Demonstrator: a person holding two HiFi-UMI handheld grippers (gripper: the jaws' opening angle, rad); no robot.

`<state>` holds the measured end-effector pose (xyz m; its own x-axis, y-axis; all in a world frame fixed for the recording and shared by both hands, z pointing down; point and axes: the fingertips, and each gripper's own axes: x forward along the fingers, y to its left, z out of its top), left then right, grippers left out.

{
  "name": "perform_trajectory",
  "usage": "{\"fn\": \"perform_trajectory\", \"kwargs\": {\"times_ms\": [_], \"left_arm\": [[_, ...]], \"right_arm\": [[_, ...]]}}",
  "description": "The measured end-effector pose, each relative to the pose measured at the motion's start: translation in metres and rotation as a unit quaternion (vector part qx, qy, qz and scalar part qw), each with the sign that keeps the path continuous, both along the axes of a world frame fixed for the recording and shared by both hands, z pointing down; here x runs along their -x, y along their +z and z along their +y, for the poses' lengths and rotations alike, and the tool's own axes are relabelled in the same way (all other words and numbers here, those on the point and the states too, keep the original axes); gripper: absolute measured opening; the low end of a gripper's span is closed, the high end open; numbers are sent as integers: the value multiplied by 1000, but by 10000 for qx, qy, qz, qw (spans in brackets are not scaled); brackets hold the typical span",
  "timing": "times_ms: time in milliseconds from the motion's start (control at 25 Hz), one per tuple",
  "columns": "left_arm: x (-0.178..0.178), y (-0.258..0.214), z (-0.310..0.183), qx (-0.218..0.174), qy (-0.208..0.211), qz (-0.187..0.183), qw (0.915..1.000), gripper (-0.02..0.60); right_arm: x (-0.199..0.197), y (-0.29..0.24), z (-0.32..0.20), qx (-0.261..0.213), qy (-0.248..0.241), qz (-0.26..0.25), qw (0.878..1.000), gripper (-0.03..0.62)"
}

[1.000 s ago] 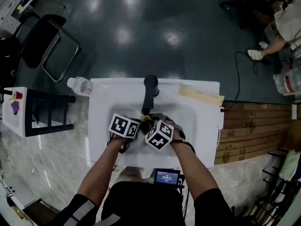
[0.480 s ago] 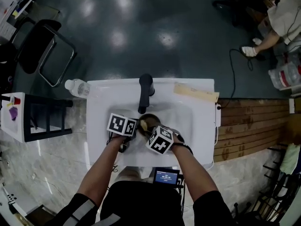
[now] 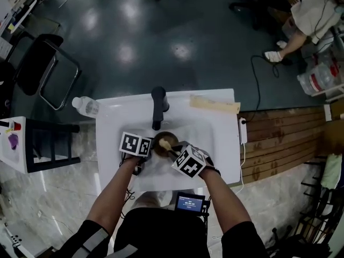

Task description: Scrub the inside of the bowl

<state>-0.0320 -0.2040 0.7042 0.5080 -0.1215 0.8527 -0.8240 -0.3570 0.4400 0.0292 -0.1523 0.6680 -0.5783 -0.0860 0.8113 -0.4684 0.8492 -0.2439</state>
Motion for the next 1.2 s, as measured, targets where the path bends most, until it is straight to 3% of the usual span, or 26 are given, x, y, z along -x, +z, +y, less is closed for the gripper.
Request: {"fn": "perform_trajectory", "kwargs": {"times_ms": [280,480,720,800,880,1200], "left_arm": [[-4,-8,-4,-81,-82,297,9995,16],[-4,-23,-6,-194,-148,539,9982,67],[2,-64,-8,-855,-217,976,9913,66],[2,-84,-4,-1128,-156,1344,9844,64],[2,-107,4,-1469,17,1706,9743,15],[19,-188,63,-2586,847,2680,9242,3]], "right_arm": [[-16,-20,-22,-84,1121,-312,9932,38],[-26,-28,-29,-65,1612,-525,9855,38],[-41,-50,-30,-117,2129,-805,9737,38],[-47,-62,-30,-198,2288,-896,9691,38],[-51,-76,-28,-322,2423,-980,9647,38],[-49,-139,19,-955,2477,-1089,9579,38]]}}
